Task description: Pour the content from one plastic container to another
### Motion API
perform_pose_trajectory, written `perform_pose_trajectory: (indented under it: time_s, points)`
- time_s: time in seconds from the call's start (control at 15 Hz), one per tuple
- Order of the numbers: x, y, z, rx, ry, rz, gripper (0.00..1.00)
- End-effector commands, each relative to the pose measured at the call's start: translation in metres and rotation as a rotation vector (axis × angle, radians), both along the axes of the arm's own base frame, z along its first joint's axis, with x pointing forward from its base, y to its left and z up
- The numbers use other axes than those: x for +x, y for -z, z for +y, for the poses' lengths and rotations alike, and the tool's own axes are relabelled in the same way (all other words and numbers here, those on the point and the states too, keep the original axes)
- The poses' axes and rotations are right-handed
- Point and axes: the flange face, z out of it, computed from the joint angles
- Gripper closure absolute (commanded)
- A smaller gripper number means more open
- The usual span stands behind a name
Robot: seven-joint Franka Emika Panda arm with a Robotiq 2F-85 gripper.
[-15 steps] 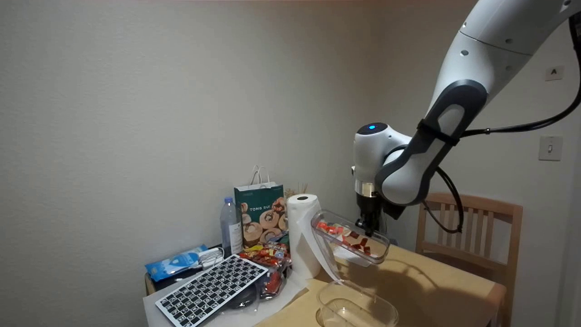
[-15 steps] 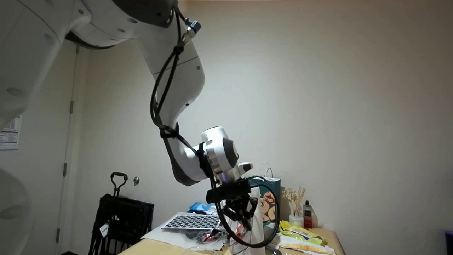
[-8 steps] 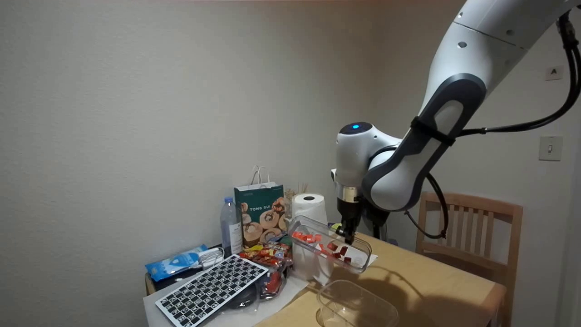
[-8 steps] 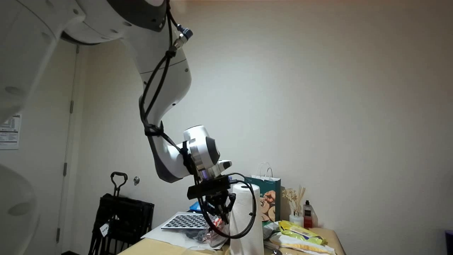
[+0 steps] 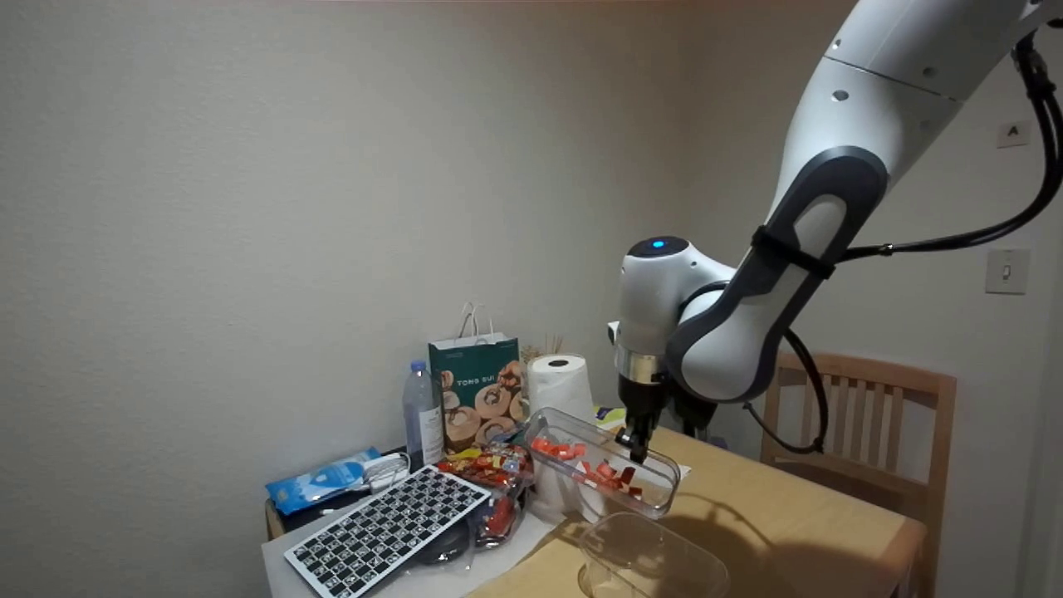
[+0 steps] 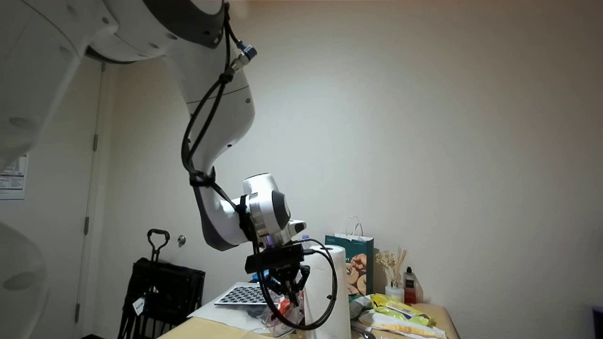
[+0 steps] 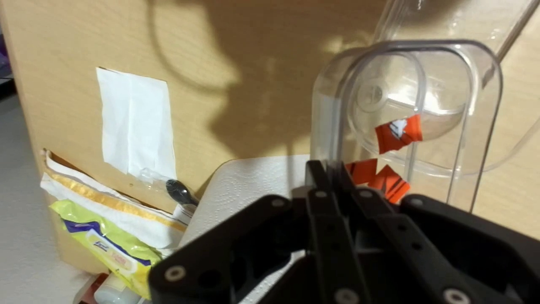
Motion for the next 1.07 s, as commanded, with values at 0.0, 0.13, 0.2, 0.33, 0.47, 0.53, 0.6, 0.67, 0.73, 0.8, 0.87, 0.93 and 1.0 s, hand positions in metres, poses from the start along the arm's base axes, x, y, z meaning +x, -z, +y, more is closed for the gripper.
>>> perform_pose_trajectory:
  time_s: [0.0,0.13,0.2,0.33,0.47,0.53,0.6,0.67,0.73,0.8,0.87,0.93,1.0]
  points:
    - [0.005,0.012,0.007,0.083,-0.062,-0.027,0.94]
    - [0.007,0.017,0.019,0.14,-0.097,-0.049,0.94]
    - [0.008,0.018,0.023,0.154,-0.123,-0.078,0.94]
    - [0.008,0.017,0.025,0.167,-0.186,-0.15,0.94]
    - [0.009,0.016,0.019,0.171,-0.213,-0.21,0.94]
    - [0.008,0.016,0.014,0.171,-0.217,-0.224,0.93]
    - [0.013,0.018,0.025,0.172,-0.19,-0.181,0.93]
    - [0.014,0.019,0.021,0.171,-0.192,-0.193,0.93]
    - [0.014,0.019,0.017,0.17,-0.191,-0.198,0.94]
    - [0.015,0.009,0.011,0.143,-0.17,-0.198,0.94]
    - [0.016,-0.003,0.009,0.126,-0.149,-0.185,0.94]
    - [0.018,-0.012,0.007,0.109,-0.132,-0.181,0.94]
    - [0.02,-0.029,0.005,0.087,-0.1,-0.168,0.94]
